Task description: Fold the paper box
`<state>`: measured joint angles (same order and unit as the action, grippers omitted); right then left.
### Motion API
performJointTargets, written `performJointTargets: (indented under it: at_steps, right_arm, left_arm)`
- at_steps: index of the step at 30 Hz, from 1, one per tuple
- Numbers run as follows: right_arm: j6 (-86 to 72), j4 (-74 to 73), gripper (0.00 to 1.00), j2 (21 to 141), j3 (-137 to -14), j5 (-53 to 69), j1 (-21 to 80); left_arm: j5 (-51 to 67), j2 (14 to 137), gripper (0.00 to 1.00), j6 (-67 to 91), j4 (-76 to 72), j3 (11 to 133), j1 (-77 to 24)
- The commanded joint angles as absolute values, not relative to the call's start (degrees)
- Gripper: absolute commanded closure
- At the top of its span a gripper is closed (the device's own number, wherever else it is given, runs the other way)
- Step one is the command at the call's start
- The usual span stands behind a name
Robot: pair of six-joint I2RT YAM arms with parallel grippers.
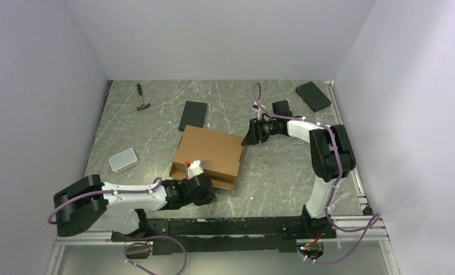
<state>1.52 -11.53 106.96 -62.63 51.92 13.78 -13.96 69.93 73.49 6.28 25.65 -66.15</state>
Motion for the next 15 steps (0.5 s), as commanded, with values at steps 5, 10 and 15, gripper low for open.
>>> performJointTargets:
  at_steps: [5, 10, 15]
  right_arm:
    - [3.25, -12.83, 0.53, 108.02, -63.19, 50.23, 14.58]
    - [3.29, -12.9, 0.53, 107.85, -63.06, 50.01, 14.5]
    - [3.25, -13.08, 0.53, 108.0, -63.18, 49.51, 14.48]
  left_arm:
    - [-17.03, 76.24, 1.0, 78.37, -9.24, 28.35, -61.1]
    - [-13.93, 78.56, 1.0, 76.48, -16.63, 28.97, -56.75]
    - [-7.88, 79.75, 1.0, 75.01, -9.46, 31.35, -56.44]
